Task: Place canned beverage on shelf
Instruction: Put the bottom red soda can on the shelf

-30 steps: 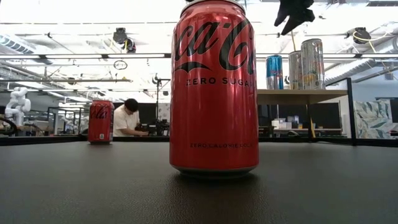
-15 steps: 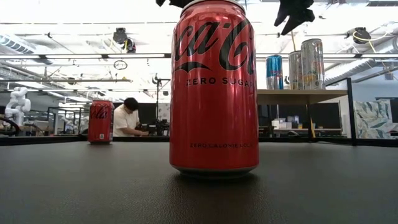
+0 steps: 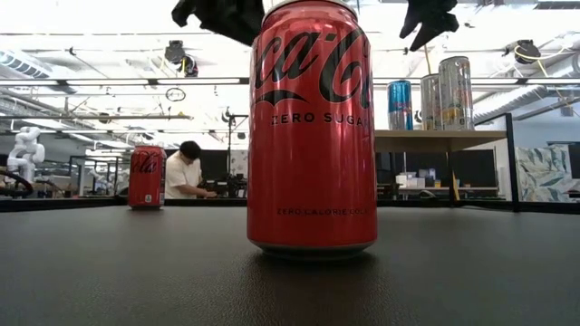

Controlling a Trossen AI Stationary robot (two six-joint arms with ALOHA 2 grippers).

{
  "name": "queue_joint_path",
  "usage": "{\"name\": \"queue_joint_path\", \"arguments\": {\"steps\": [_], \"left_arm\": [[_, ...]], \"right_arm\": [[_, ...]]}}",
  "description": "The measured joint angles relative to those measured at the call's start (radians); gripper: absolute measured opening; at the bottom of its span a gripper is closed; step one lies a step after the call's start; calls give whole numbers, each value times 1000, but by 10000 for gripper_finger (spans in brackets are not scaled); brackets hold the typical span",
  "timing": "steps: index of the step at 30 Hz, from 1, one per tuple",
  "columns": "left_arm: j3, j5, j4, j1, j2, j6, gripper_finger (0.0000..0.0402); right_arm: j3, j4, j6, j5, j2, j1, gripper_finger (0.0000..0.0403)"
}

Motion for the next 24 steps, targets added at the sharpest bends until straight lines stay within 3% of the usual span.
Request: {"name": "queue_joint_path", "arguments": {"steps": [4, 9, 16, 24], "left_arm": [[-68, 70, 35, -21, 0, -74, 152], [-133, 155, 158, -40, 0, -45, 178], [-140, 294, 217, -42, 0, 26, 271], [-140, 586, 283, -38, -7, 136, 379]], "right_arm": [[0, 0, 0, 0, 0, 0, 251], [0, 0, 0, 0, 0, 0, 251], [0, 0, 0, 0, 0, 0, 251], [0, 0, 0, 0, 0, 0, 251]]}}
